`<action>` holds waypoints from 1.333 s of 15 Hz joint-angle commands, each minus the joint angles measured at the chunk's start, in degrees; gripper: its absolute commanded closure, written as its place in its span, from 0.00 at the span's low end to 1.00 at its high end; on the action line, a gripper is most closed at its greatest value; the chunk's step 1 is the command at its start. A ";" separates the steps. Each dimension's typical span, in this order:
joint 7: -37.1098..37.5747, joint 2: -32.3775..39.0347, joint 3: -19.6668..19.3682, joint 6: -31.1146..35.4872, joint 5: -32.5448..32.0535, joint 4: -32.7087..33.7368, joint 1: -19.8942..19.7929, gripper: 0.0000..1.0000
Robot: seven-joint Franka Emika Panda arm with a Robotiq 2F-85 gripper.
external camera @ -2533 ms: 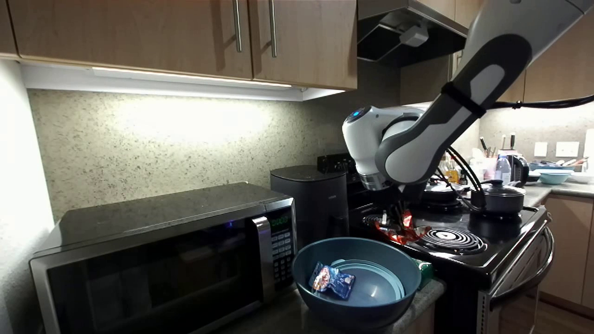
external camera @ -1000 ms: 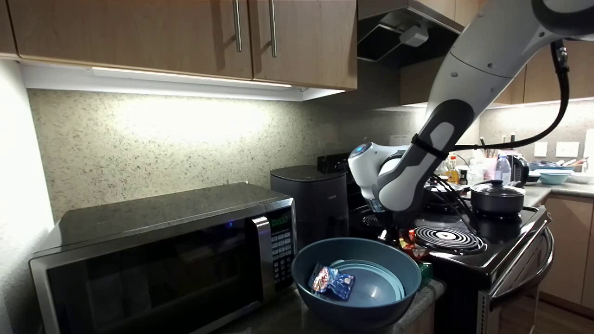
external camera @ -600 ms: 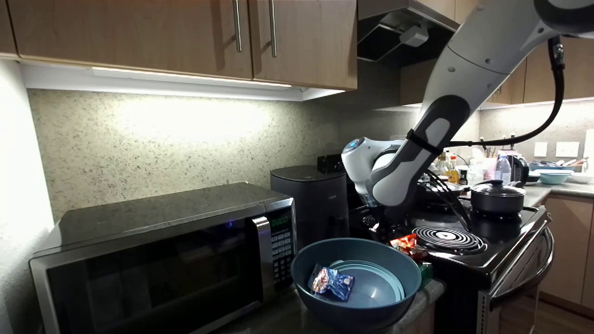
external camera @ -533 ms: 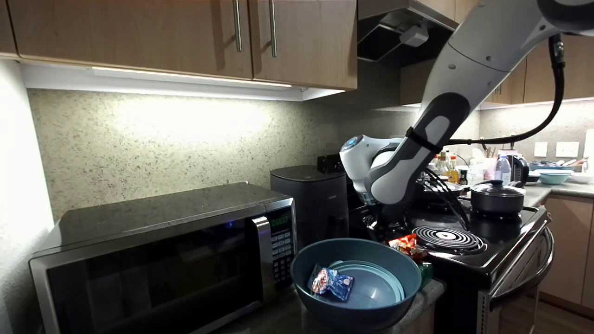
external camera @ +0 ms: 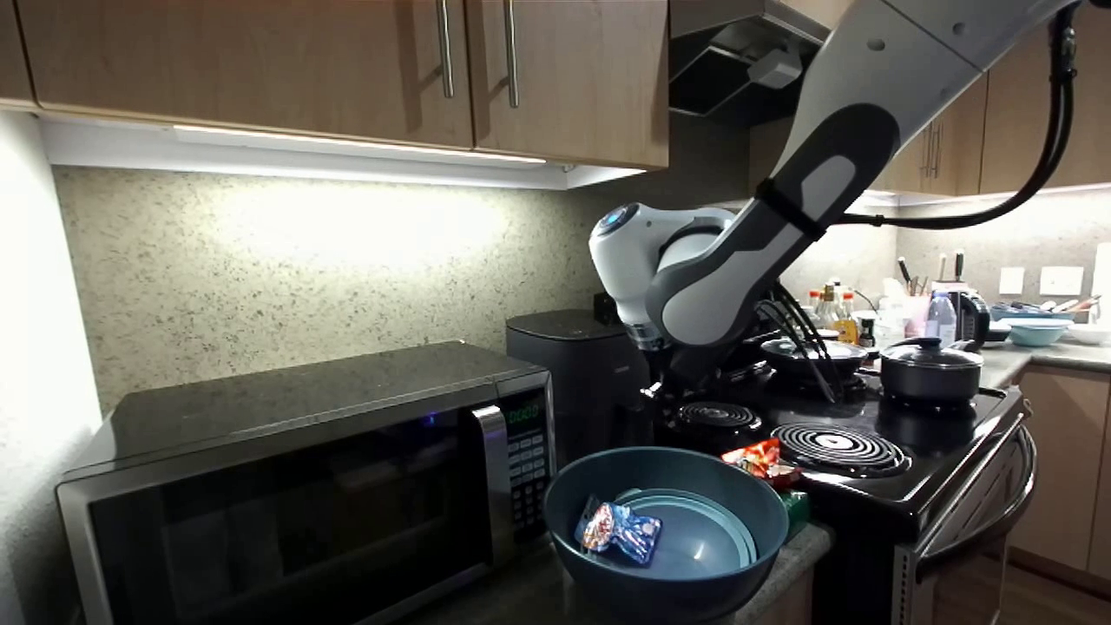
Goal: Remove the green, red and blue sachets from the bowl, respectively
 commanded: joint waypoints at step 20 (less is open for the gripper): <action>-23.87 6.34 10.20 6.16 19.62 -1.87 0.52 0.00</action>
